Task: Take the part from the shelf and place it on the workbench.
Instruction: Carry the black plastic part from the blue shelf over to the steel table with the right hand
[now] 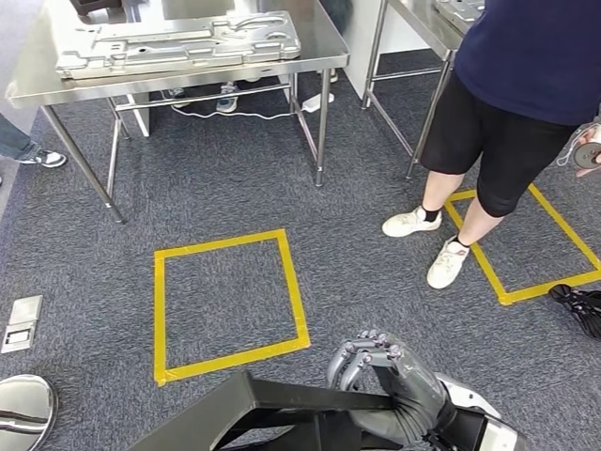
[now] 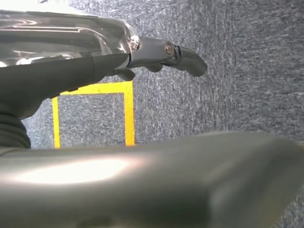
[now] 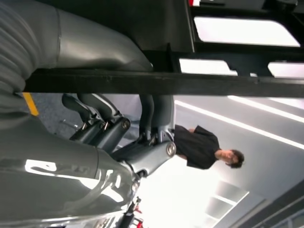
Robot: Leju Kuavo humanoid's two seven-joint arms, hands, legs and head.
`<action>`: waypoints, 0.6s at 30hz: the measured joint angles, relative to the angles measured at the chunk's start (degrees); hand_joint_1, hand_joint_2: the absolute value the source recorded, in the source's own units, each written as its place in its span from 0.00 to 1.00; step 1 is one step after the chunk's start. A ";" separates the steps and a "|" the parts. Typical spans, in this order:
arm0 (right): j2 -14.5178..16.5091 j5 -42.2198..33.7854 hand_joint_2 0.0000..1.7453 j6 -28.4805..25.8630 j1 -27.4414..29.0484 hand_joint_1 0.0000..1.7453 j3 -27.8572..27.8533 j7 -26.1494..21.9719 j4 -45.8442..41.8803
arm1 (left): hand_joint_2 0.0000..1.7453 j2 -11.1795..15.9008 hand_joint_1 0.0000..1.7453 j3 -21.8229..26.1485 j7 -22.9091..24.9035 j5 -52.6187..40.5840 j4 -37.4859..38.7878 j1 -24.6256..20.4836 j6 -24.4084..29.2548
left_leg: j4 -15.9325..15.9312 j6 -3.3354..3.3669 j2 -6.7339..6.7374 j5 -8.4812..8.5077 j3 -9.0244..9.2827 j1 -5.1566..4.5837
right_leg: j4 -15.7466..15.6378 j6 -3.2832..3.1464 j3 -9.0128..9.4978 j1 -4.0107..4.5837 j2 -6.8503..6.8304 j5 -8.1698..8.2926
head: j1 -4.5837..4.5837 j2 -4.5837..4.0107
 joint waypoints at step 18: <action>0.09 0.25 1.00 -0.21 0.19 1.00 -0.02 -0.02 0.02 | 1.00 -0.10 0.00 0.04 -0.14 0.00 0.00 -0.25 0.00 | 17.01 -3.94 4.06 -6.24 -9.05 0.57 | -11.09 -1.84 5.93 -0.45 -2.82 5.13 | 0.15 0.00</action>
